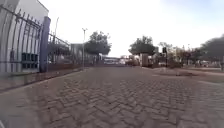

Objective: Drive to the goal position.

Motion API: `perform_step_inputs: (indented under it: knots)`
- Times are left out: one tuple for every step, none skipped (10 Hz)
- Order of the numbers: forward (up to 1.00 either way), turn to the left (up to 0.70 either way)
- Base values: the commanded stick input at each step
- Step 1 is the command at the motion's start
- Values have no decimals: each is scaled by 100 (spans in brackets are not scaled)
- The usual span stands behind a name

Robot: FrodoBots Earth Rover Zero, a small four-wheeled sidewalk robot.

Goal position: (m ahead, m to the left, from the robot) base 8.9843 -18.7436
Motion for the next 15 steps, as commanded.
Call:
perform_step_inputs:
  knots:
    - [100,-27]
    - [100,-27]
    - [100,-27]
    - [100,0]
    - [100,0]
    - [100,0]
    - [100,0]
    - [100,0]
    - [100,0]
    - [100,-27]
    - [100,-27]
    - [100,-23]
    - [100,-11]
    - [100,0]
    - [100,0]
